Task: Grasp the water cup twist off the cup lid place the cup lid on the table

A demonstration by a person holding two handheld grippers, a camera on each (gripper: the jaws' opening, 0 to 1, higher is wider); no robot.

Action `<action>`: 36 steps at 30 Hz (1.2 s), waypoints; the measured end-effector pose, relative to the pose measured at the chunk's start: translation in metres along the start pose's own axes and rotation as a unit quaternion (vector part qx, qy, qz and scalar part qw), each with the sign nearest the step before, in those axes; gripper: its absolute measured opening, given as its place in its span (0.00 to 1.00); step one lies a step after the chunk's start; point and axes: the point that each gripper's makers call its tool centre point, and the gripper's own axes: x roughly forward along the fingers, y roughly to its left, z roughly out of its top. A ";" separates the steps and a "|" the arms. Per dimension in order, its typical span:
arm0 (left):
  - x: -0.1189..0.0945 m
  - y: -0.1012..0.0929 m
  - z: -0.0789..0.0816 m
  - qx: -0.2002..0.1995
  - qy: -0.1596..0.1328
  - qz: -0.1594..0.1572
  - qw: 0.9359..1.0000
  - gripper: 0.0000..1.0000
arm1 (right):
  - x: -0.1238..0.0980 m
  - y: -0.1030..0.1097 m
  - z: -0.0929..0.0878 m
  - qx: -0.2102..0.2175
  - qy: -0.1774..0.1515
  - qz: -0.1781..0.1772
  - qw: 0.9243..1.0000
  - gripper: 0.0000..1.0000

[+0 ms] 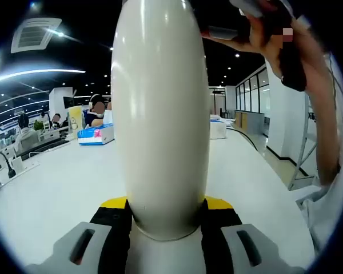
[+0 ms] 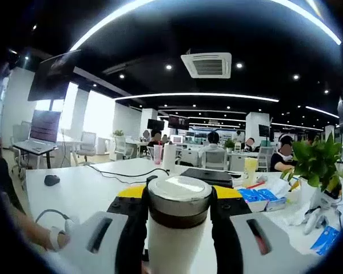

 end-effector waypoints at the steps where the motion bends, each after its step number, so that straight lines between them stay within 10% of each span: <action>1: 0.000 0.000 0.000 0.000 0.000 0.000 1.000 0.49 | 0.000 0.000 0.000 0.000 0.001 0.002 1.000 0.45; 36: 0.000 0.000 0.000 -0.001 0.000 0.001 1.000 0.49 | 0.003 0.000 -0.006 0.009 0.027 0.059 0.998 0.45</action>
